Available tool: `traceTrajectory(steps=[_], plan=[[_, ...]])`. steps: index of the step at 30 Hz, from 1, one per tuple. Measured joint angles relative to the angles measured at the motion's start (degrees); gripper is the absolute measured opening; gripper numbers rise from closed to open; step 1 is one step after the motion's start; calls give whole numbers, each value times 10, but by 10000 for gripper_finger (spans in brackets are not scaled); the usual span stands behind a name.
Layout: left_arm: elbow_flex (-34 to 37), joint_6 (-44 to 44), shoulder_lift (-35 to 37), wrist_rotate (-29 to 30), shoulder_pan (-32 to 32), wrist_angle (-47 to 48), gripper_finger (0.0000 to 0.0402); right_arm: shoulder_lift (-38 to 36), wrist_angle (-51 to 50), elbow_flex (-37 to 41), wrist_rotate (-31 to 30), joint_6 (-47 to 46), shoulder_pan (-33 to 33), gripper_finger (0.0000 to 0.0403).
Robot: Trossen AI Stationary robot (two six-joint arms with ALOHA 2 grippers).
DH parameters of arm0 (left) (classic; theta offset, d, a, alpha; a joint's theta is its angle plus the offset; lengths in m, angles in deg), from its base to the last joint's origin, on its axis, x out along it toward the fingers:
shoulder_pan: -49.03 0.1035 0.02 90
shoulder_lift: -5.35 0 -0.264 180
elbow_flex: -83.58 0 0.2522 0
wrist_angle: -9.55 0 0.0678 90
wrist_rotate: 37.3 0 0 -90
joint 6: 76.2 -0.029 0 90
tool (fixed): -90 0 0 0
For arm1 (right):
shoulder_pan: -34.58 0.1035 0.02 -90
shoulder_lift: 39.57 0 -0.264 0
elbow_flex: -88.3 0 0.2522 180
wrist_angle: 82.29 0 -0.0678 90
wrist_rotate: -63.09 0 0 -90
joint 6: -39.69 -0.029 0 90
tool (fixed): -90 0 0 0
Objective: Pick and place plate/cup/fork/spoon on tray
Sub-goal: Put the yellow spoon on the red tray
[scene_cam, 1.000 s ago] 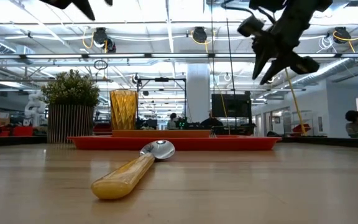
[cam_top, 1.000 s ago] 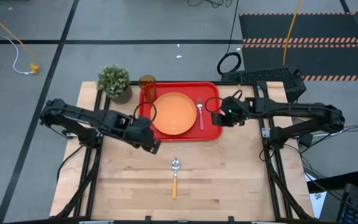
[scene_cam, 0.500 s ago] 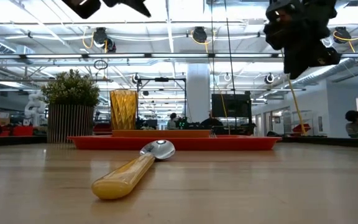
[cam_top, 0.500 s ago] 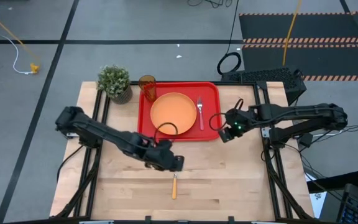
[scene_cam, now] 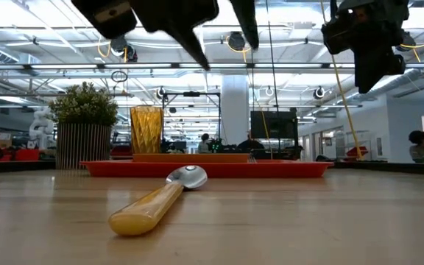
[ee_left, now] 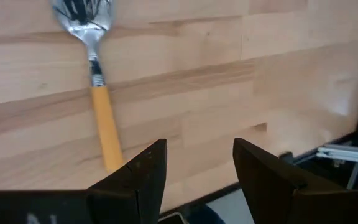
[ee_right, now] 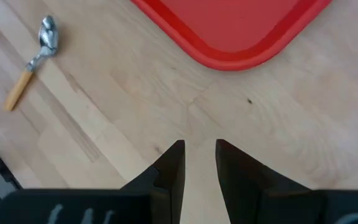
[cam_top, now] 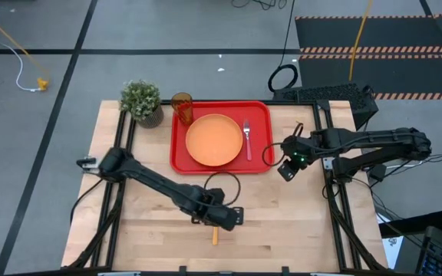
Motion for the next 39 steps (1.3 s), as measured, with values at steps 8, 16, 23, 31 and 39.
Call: traceTrajectory(steps=[8, 16, 23, 31, 39], plan=[[-30, 20, -65, -26, -1, 82, 186, -20, -13, 0, -1, 25, 0, 82], [-26, 4, -101, -29, 9, 126, 186, -31, -25, 0, -4, 48, 0, 82], [-26, -48, -118, -27, 28, 124, 186, -31, -23, 0, -5, 49, 0, 82], [-26, -73, -139, -57, 43, 123, 186, -31, -22, 0, -7, 35, 0, 82], [-26, -90, -144, -47, 50, 120, 149, -31, -6, 0, -7, 24, 0, 82]])
